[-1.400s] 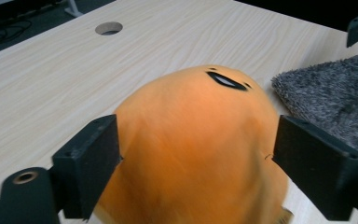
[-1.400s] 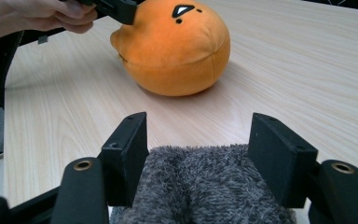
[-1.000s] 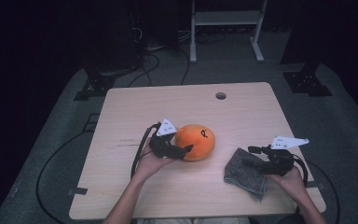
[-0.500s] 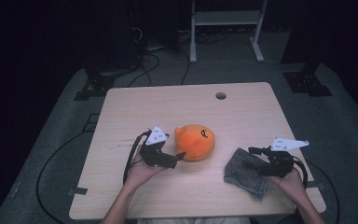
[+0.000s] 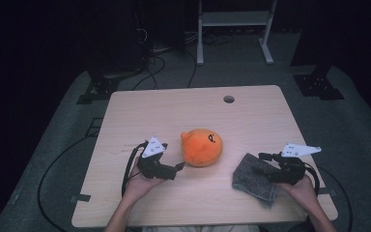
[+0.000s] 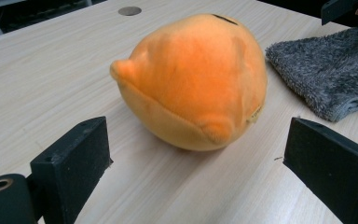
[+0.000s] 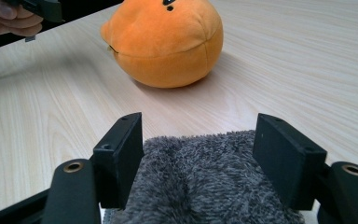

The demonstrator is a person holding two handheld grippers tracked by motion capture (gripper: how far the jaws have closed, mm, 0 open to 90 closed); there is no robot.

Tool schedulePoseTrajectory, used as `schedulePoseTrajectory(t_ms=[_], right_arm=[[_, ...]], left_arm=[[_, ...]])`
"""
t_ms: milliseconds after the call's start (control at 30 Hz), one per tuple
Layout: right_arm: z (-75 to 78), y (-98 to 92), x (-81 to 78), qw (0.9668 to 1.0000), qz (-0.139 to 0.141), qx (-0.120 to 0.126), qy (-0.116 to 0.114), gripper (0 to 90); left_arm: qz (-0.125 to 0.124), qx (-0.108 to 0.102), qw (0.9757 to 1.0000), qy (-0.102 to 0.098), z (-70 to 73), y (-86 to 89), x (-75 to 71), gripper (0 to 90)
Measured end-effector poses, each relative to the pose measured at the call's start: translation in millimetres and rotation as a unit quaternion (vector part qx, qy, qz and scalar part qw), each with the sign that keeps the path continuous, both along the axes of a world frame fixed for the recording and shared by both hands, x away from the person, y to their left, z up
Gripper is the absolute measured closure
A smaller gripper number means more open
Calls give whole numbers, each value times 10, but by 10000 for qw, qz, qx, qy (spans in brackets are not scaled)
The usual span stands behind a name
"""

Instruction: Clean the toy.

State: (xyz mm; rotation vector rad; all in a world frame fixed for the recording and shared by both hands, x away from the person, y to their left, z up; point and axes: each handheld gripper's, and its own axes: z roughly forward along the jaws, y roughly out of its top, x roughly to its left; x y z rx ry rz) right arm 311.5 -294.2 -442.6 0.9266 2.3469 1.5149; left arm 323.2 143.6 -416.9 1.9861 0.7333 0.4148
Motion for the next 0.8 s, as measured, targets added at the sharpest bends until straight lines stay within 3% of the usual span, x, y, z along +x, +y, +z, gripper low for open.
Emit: schedulePoseTrajectory(t_ms=[467, 733, 800], right_arm=[[-19, -85, -49, 10000, -44, -32, -59, 321], [-30, -118, -109, 9998, -128, -22, -178, 330], [-44, -127, -122, 9997, -134, -56, -174, 330]], left_arm=[[158, -31, 9996, 242, -246, 250, -196, 62], [226, 7, 9995, 233, -357, 359, -266, 62], [237, -176, 9992, 285, -345, 373, -241, 63]])
